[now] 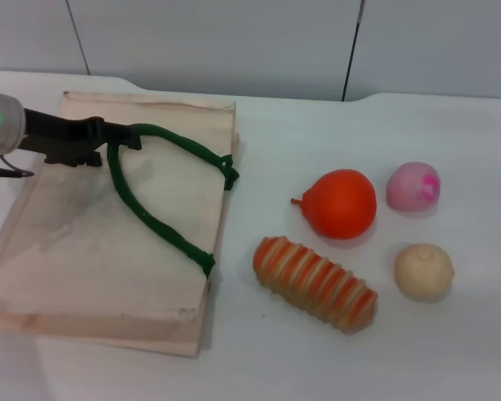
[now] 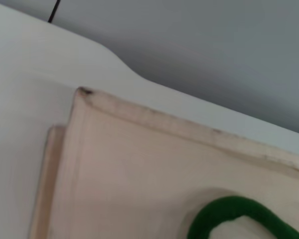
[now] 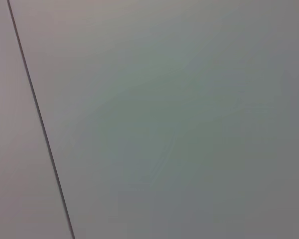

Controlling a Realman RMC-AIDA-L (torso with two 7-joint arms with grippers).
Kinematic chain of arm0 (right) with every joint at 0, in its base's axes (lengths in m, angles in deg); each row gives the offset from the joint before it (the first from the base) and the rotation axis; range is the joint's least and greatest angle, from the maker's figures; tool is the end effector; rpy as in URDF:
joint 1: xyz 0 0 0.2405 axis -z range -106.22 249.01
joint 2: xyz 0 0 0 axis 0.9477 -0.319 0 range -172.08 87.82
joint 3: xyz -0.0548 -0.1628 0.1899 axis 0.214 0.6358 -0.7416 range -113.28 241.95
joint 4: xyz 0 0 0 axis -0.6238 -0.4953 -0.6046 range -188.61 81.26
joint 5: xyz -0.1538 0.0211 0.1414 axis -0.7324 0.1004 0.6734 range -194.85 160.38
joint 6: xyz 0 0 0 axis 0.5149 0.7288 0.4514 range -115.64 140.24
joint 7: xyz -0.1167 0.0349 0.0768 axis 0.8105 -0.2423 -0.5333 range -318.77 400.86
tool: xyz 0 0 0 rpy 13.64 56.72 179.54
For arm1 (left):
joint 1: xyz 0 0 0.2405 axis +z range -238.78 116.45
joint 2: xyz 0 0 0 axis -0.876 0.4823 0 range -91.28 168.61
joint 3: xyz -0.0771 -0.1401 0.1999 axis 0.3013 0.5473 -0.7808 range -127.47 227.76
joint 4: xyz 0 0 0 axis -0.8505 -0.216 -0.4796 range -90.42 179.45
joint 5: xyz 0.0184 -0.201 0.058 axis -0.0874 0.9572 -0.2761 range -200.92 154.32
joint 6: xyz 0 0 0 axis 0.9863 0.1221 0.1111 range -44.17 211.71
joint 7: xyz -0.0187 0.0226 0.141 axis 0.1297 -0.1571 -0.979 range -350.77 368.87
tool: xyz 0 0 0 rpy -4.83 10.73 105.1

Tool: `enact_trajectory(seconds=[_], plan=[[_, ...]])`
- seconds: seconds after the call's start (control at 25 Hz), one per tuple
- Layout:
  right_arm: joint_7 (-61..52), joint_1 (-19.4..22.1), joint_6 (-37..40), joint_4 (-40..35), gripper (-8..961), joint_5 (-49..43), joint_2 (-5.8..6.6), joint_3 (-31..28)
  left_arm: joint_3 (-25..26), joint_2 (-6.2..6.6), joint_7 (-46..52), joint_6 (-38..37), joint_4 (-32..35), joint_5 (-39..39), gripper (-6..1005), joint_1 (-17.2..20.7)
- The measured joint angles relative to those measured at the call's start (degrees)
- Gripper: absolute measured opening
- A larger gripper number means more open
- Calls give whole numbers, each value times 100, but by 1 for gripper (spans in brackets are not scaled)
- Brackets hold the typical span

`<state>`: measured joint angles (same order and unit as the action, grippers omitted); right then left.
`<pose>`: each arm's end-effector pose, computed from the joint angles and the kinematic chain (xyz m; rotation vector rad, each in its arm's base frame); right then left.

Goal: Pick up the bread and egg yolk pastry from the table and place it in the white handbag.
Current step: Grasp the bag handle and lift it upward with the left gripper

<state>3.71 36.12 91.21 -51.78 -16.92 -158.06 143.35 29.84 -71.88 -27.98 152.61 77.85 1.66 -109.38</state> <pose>0.2997 0.3721 0.0462 -1.4831 0.6376 1.1604 -0.2922 0.4286 0.0691 -1.9298 -1.7401 -0.2748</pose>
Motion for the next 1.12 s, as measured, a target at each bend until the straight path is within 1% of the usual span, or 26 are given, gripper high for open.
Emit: enact_trajectory(seconds=[0.24,0.52,0.76,0.88,1.12], plan=[[-6,-13,-5,1,867,-5,0,-1,0,0,-247,-440,-421,5,804,-163],[-9,-22,-8,3,866,-6,0,-5,-17,-1,-321,-582,-728,-52,781,-274],[-11,-31,-8,4,865,-6,0,-9,-424,19,-203,-581,-849,-64,762,-291],[-11,-33,-7,4,865,-6,0,-10,-451,51,-182,-586,-894,-66,752,-293],[-11,-33,12,4,864,-6,0,-10,-509,57,-184,-589,-898,-70,732,-294]])
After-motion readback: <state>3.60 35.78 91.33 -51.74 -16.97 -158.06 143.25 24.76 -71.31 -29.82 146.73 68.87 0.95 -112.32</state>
